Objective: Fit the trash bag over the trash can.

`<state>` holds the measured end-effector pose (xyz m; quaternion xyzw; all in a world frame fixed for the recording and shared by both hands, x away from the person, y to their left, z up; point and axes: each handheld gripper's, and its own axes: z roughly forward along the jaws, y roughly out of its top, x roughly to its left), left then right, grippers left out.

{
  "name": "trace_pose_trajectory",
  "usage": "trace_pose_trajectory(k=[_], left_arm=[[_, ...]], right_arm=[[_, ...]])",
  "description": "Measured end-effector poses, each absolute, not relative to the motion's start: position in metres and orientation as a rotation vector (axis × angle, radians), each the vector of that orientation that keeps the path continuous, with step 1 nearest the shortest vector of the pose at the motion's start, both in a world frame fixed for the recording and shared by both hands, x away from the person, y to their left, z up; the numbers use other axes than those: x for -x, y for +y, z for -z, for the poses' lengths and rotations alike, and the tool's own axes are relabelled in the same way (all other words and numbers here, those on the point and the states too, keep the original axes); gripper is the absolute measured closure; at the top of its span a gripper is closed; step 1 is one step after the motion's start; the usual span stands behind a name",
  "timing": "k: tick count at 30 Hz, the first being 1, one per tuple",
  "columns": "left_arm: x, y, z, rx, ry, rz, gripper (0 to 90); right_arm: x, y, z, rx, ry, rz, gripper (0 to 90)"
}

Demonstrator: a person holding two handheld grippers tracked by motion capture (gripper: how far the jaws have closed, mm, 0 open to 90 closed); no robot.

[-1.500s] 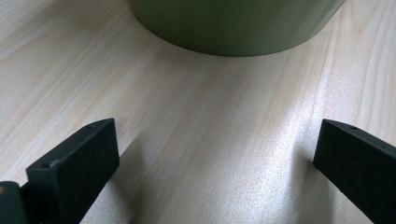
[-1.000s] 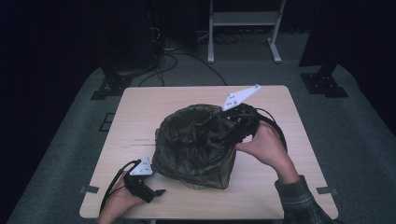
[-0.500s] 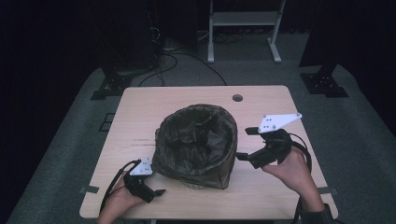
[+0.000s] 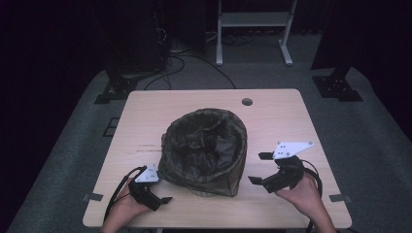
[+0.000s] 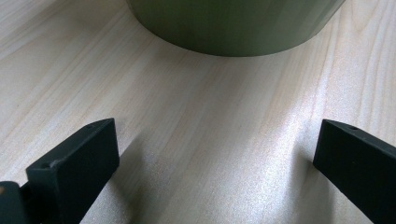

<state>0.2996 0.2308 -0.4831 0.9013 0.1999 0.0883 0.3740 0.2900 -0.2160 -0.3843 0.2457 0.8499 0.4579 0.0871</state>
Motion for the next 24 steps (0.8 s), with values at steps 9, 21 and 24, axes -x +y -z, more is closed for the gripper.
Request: trace_pose_trajectory(k=[9,21,24], left_arm=[[-0.300,0.231,0.483,-2.308,0.511,-0.226,0.0],[-0.300,0.231,0.483,-2.308,0.511,-0.225,0.0],[-0.300,0.231,0.483,-2.308,0.510,-0.225,0.0]], right_arm=[[-0.293,-0.209,0.422,-0.767,2.557,-1.283,9.7],[-0.294,-0.196,0.463,-0.791,2.603,-1.109,9.7],[-0.294,-0.192,0.470,-0.786,2.605,-1.084,9.7]])
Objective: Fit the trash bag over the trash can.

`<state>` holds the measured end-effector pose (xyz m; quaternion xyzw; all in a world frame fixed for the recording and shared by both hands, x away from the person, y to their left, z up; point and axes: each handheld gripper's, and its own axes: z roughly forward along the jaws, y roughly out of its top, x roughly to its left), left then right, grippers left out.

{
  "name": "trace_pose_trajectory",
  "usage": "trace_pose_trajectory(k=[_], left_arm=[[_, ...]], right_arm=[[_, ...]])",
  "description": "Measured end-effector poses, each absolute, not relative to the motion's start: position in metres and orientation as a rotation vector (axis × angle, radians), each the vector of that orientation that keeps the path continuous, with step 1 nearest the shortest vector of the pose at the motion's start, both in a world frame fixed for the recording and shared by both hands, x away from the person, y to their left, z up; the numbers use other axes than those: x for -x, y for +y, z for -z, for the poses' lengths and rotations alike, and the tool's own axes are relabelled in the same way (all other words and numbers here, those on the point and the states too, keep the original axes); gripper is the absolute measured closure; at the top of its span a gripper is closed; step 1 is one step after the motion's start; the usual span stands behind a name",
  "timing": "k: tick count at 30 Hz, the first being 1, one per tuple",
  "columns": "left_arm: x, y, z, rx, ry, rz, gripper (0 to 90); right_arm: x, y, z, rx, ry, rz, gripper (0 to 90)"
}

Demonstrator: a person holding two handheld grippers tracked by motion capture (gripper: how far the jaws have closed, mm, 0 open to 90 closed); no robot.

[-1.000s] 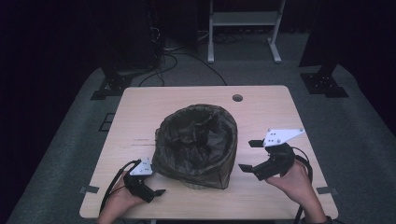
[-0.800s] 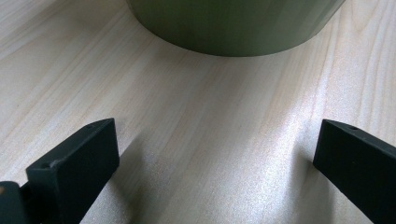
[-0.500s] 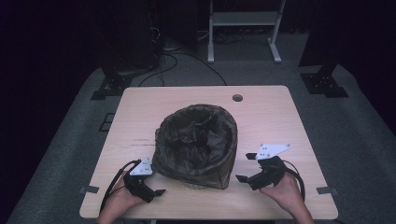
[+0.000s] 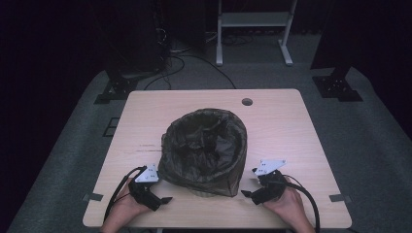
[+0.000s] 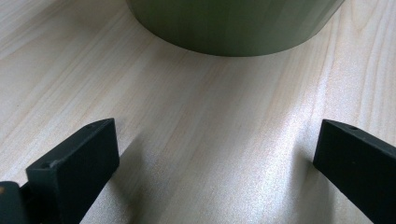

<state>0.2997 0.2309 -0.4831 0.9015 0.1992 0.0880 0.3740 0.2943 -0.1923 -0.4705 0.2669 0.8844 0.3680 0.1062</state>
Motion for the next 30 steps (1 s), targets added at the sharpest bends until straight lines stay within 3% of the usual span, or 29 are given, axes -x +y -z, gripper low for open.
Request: trace_pose_trajectory(k=[30], left_arm=[[-0.300,0.231,0.483,-2.309,0.506,-0.224,0.0]], right_arm=[[-0.292,-0.186,0.486,-0.797,2.567,-1.112,9.4]])
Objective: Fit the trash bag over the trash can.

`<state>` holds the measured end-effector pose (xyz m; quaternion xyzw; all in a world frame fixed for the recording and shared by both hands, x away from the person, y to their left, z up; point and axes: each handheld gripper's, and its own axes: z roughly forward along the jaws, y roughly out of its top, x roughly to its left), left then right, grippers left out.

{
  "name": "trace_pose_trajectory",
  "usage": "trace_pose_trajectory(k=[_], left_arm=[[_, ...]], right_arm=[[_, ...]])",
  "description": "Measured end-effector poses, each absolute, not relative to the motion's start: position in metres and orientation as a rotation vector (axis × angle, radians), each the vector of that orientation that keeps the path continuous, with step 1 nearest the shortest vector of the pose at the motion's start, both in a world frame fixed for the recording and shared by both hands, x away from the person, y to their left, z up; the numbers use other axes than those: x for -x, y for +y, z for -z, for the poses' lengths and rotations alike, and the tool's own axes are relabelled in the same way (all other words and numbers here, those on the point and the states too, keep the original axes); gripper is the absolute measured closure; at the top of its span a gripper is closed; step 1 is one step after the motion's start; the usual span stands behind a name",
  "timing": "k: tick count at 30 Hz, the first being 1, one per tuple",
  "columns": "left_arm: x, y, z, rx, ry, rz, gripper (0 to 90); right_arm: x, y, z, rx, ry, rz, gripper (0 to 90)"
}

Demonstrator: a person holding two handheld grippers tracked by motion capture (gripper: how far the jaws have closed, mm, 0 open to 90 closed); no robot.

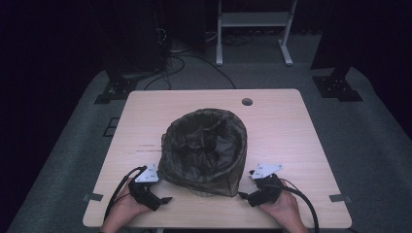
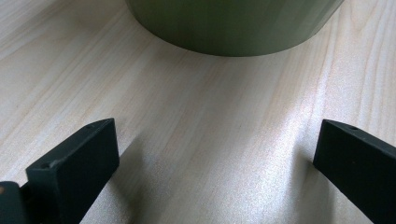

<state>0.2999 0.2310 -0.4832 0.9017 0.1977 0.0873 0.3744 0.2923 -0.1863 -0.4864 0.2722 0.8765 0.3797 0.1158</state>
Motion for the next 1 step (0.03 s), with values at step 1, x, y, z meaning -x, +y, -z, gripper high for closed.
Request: trace_pose_trajectory(k=[1], left_arm=[[-0.3000,0.2310,0.4832,-2.309,0.506,-0.224,0.0]], right_arm=[[-0.2922,-0.1863,0.4864,-0.797,2.568,-1.111,9.4]])
